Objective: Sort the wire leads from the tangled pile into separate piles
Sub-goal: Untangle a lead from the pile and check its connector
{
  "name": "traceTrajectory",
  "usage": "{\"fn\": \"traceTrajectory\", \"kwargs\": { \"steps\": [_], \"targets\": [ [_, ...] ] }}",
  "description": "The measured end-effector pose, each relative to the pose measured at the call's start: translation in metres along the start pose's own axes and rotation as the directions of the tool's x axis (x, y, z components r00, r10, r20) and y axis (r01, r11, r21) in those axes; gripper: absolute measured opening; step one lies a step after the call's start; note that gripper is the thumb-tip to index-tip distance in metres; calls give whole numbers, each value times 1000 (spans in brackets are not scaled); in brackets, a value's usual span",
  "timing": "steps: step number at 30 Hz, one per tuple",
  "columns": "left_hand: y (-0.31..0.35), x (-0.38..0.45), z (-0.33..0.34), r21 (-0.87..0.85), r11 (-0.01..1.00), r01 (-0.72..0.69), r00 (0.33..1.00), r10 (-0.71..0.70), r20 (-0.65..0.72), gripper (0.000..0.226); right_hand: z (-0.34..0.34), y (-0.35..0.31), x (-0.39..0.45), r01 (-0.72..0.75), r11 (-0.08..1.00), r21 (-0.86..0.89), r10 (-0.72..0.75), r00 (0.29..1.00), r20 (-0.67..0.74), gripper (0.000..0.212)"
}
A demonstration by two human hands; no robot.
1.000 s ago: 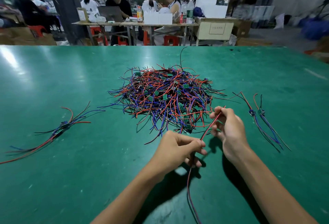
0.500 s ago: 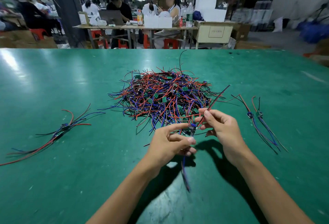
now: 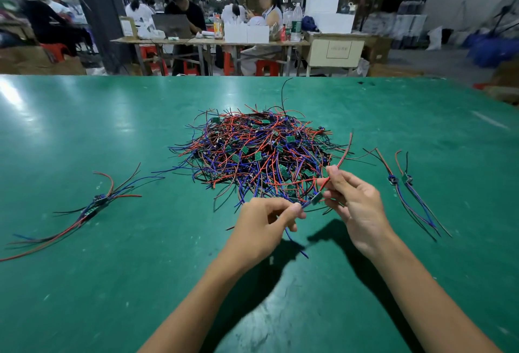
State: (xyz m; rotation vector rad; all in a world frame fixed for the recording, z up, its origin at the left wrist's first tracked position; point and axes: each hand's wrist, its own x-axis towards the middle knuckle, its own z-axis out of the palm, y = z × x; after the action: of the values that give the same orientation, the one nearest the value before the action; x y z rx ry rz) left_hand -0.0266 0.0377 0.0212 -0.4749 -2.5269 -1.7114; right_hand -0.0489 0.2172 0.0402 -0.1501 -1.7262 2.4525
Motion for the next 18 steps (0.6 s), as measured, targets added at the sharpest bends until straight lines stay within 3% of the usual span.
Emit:
{"fn": "traceTrajectory", "kwargs": {
  "steps": [2,7,14,18],
  "targets": [
    [5,-3,0,-222,960,171,971,-127,202,33,0,-2,-1,-28,998,50,28,1000,-10,22],
    [11,-7,0,-338,873,350,878,-180,444,33,2,0,-2,-50,998,38,51,999,-20,17],
    [8,-5,-3,-386,836,389,864,-186,468,32,0,-1,-2,-58,998,33,59,998,-28,25],
    [5,-1,-7,-396,826,401,880,-227,418,28,-7,-4,0,-27,996,-84,24,999,-31,18]
  ]
}}
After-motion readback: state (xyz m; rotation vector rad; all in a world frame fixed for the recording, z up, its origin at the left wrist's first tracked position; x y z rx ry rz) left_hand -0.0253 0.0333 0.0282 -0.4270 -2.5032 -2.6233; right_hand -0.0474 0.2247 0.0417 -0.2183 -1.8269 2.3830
